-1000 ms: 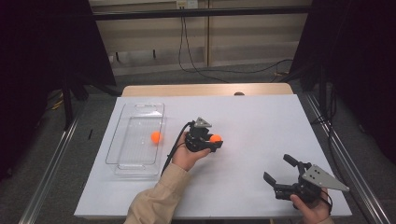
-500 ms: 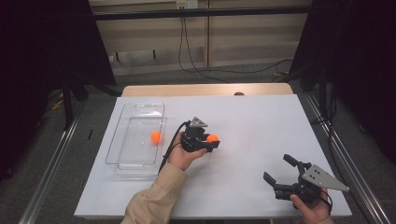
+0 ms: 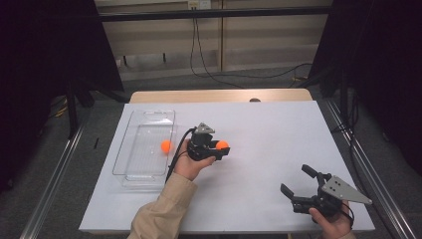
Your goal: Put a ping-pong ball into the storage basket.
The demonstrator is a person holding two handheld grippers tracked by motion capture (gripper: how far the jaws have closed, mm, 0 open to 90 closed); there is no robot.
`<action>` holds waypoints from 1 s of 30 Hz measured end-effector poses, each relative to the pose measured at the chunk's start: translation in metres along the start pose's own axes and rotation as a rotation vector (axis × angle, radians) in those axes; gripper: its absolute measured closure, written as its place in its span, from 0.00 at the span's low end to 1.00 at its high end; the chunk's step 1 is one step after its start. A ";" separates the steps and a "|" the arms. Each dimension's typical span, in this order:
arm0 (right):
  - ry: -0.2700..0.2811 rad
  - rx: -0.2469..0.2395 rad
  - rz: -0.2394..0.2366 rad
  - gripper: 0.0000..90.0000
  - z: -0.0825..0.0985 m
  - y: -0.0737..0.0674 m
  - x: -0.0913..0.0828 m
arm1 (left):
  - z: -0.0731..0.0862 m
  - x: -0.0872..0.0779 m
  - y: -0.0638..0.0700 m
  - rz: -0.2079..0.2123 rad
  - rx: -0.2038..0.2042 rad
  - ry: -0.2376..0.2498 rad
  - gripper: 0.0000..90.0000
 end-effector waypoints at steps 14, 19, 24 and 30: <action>0.001 0.000 -0.001 0.03 0.000 0.000 0.000 | 0.002 -0.016 -0.011 -0.005 -0.034 0.030 0.57; 0.000 -0.001 -0.002 0.03 0.000 0.000 0.000 | 0.003 -0.019 -0.012 -0.006 -0.039 0.034 0.56; -0.001 0.001 -0.003 0.03 0.000 -0.001 0.001 | 0.003 -0.021 -0.014 -0.007 -0.046 0.040 0.56; -0.001 -0.001 -0.003 0.03 0.000 -0.001 0.001 | 0.003 -0.026 -0.017 -0.015 -0.048 0.050 0.56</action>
Point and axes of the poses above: each handheld gripper's, and its own axes: x roughly forward along the jaws, z roughly out of its underside, y roughly to its right, the point moved 2 cm from there along x, roughly forward along the jaws, and after that the axes turned 15 degrees about -y, right-handed, at the moved point
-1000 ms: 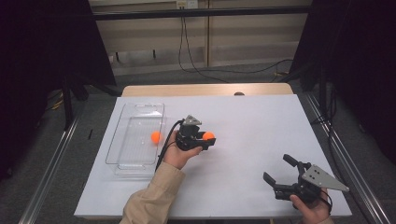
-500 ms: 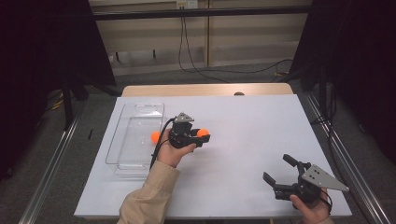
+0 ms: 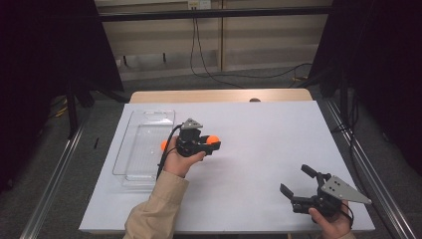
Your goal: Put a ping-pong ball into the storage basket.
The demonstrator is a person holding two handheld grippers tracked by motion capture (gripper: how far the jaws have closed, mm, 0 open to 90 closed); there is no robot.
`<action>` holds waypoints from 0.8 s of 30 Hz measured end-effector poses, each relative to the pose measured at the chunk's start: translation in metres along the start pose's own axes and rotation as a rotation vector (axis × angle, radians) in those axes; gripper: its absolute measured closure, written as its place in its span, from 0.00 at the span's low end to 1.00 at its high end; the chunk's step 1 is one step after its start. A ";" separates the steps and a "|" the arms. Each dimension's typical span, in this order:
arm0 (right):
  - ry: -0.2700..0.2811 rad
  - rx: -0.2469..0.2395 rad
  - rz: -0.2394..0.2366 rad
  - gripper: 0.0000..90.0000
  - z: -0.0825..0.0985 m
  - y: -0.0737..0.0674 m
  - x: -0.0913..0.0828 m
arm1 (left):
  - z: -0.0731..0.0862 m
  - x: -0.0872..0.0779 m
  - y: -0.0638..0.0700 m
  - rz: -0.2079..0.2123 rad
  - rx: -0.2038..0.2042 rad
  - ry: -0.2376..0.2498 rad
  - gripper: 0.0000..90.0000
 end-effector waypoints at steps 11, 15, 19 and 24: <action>-0.001 0.000 0.001 0.03 0.000 0.000 0.000 | 0.000 -0.008 -0.004 -0.014 -0.011 0.006 0.56; 0.000 0.000 0.000 0.03 0.000 0.000 0.000 | 0.000 -0.013 -0.007 -0.025 -0.017 0.015 0.56; -0.001 0.000 -0.001 0.03 0.000 0.000 0.000 | 0.001 -0.016 -0.011 -0.027 -0.029 0.023 0.56; 0.001 0.001 0.000 0.03 0.000 0.000 0.000 | 0.002 -0.022 -0.015 -0.044 -0.034 0.027 0.56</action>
Point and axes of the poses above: each handheld gripper's, and its own axes: x roughly forward along the jaws, z roughly out of its underside, y roughly to its right, the point moved 2 cm from there along x, roughly forward along the jaws, and after that the axes turned 15 degrees about -y, right-handed, at the moved point
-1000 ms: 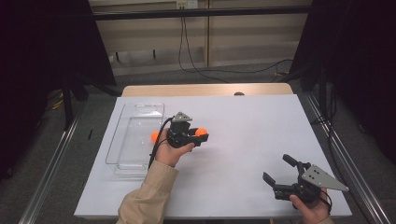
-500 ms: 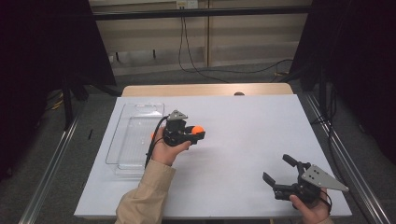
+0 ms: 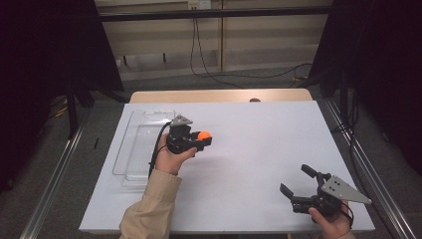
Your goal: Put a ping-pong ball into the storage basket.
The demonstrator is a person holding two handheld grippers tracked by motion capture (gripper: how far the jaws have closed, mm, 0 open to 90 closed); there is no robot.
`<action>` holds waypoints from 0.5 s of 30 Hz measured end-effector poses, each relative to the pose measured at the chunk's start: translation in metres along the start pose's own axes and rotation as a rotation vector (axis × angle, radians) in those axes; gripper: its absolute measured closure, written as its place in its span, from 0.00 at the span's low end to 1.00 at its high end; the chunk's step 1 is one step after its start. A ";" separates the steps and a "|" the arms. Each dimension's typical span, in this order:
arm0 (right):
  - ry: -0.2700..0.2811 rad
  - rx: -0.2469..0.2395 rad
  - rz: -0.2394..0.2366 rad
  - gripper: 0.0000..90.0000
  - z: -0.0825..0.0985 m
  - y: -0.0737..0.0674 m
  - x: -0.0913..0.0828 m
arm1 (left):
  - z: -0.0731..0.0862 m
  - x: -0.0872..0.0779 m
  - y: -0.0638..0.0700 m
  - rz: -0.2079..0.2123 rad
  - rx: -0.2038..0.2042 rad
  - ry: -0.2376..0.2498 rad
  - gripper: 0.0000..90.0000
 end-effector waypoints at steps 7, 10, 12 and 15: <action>0.000 0.000 -0.001 0.03 0.000 0.000 0.000 | 0.001 -0.008 -0.008 -0.008 -0.022 0.014 0.56; -0.002 -0.001 0.000 0.03 0.000 0.000 0.000 | 0.002 -0.010 -0.011 -0.012 -0.030 0.012 0.56; -0.001 -0.001 0.000 0.03 0.000 0.000 0.000 | 0.003 -0.011 -0.013 -0.023 -0.035 0.011 0.56; 0.000 -0.001 -0.001 0.03 0.000 0.000 0.000 | 0.004 -0.013 -0.017 -0.030 -0.038 0.008 0.56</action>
Point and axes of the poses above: each handheld gripper's, and its own axes: x roughly forward along the jaws, z roughly out of its underside, y roughly to its right, the point moved 2 cm from there along x, roughly forward along the jaws, and after that the axes turned 15 degrees about -y, right-handed, at the moved point
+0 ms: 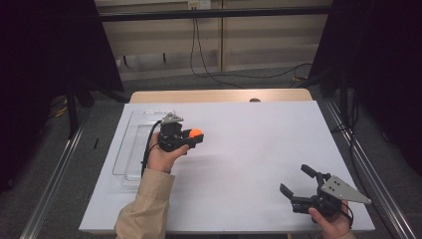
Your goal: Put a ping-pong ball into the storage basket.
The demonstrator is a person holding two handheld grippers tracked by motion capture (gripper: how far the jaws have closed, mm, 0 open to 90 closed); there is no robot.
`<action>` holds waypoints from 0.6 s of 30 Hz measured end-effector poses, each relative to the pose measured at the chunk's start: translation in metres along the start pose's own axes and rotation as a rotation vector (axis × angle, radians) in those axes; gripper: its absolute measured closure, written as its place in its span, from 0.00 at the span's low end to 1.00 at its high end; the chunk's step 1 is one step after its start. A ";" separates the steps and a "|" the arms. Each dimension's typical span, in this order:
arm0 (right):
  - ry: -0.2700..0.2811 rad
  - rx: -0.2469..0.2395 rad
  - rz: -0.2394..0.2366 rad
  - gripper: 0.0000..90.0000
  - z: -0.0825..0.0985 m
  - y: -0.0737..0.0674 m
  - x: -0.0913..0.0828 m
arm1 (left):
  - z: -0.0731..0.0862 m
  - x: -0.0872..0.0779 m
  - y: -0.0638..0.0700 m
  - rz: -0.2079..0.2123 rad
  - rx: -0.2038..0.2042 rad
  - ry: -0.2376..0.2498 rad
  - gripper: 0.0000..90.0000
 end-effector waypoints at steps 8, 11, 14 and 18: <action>0.001 0.000 0.000 0.03 0.000 0.000 0.000 | 0.001 -0.007 -0.007 -0.028 -0.011 0.008 0.56; 0.000 0.000 0.000 0.03 0.000 0.000 0.000 | 0.002 -0.010 -0.010 -0.041 -0.016 0.012 0.56; -0.001 0.000 0.001 0.03 0.000 0.000 0.000 | 0.003 -0.012 -0.014 -0.045 -0.027 0.016 0.56; -0.001 0.000 0.001 0.03 0.000 0.000 0.000 | 0.003 -0.014 -0.017 -0.055 -0.031 0.018 0.56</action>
Point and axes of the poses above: each handheld gripper's, and its own axes: x roughly forward along the jaws, z roughly out of its underside, y roughly to its right, the point moved 2 cm from there along x, roughly forward along the jaws, and after that the axes turned 15 degrees about -y, right-handed, at the moved point
